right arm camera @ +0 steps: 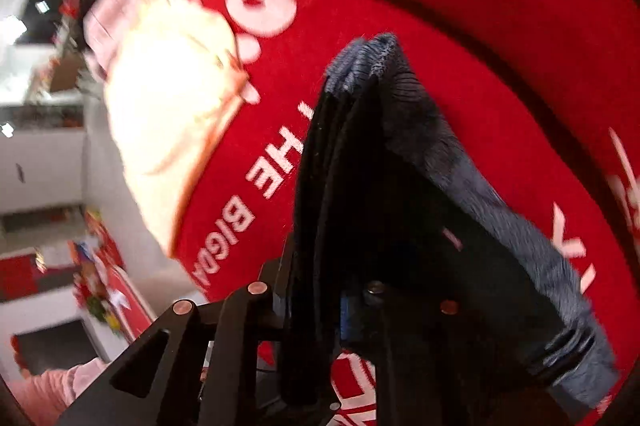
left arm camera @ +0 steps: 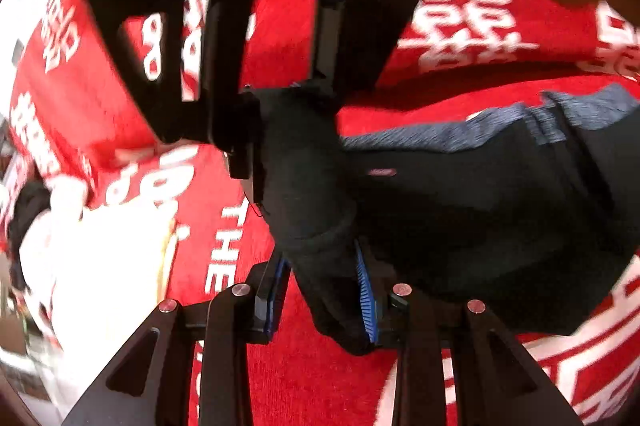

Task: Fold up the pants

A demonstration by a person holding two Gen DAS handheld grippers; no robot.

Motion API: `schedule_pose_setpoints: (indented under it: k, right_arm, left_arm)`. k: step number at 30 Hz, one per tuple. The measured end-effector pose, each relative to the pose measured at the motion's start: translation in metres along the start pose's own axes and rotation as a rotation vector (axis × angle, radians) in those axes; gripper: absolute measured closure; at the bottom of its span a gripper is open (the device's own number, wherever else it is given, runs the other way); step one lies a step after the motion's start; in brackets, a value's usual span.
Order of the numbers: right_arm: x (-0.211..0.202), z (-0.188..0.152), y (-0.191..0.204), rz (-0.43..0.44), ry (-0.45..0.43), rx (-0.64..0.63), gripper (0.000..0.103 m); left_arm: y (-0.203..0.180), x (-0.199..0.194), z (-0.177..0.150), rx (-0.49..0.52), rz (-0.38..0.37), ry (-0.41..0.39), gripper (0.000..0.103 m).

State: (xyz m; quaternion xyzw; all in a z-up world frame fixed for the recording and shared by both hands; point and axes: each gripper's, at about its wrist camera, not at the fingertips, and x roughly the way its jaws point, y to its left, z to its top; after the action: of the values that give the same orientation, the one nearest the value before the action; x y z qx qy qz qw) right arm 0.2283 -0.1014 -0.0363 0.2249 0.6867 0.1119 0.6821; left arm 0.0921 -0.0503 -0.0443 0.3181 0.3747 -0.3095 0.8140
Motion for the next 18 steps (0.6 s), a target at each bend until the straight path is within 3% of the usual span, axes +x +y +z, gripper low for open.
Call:
schedule_pose_setpoints:
  k: [7, 13, 18]
  right_arm:
    - [-0.096, -0.089, -0.063, 0.261, -0.266, 0.122, 0.086]
    - [-0.166, -0.188, -0.132, 0.288, -0.469, 0.213, 0.086]
    - [-0.192, -0.270, -0.211, 0.293, -0.554, 0.337, 0.086]
  left_arm:
    - [-0.051, -0.077, 0.039, 0.076, -0.106, -0.141, 0.070]
    - [-0.132, -0.131, 0.073, 0.182, -0.245, -0.196, 0.070]
    - [-0.234, -0.149, 0.080, 0.334, -0.314, -0.190, 0.070]
